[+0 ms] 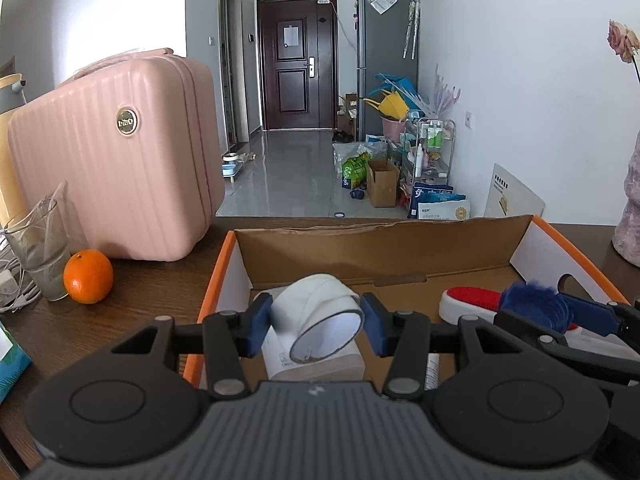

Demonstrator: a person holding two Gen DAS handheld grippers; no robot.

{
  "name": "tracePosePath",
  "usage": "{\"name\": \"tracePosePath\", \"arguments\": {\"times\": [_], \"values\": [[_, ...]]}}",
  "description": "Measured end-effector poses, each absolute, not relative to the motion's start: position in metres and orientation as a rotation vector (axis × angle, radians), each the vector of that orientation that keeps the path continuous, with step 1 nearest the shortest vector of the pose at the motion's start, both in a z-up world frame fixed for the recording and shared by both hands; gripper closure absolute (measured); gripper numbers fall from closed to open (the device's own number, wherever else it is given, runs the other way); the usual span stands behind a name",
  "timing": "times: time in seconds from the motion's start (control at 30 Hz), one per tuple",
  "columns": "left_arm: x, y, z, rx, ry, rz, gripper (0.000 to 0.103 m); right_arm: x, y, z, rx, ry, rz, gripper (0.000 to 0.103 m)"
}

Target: Organize rigid objects

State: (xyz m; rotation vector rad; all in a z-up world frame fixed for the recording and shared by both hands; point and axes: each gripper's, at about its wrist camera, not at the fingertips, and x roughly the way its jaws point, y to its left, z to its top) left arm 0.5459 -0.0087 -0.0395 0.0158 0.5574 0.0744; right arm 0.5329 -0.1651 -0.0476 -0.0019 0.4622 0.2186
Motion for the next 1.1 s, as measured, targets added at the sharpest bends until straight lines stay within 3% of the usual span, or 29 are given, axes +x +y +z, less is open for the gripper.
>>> {"name": "tracePosePath", "arguments": {"times": [0.1,0.23,0.3,0.4,0.57,1.1], "values": [[0.544,-0.008,-0.039,0.011,0.550,0.077,0.052,0.531,-0.166,-0.048,0.000,0.460,0.213,0.051],[0.542,-0.007,-0.038,0.009,0.531,0.095,0.019,0.529,-0.167,-0.048,-0.001,0.457,0.203,0.045],[0.540,-0.007,-0.036,0.007,0.515,0.099,0.016,0.528,-0.167,-0.047,0.000,0.451,0.197,0.036],[0.538,-0.005,-0.035,-0.005,0.501,0.117,0.000,0.526,-0.168,-0.045,-0.003,0.434,0.187,0.021],[0.537,0.001,-0.032,-0.036,0.484,0.128,0.000,0.521,-0.176,-0.041,0.002,0.406,0.150,0.000],[0.536,0.001,-0.032,-0.036,0.483,0.140,0.000,0.521,-0.177,-0.041,0.007,0.402,0.137,0.000]]}}
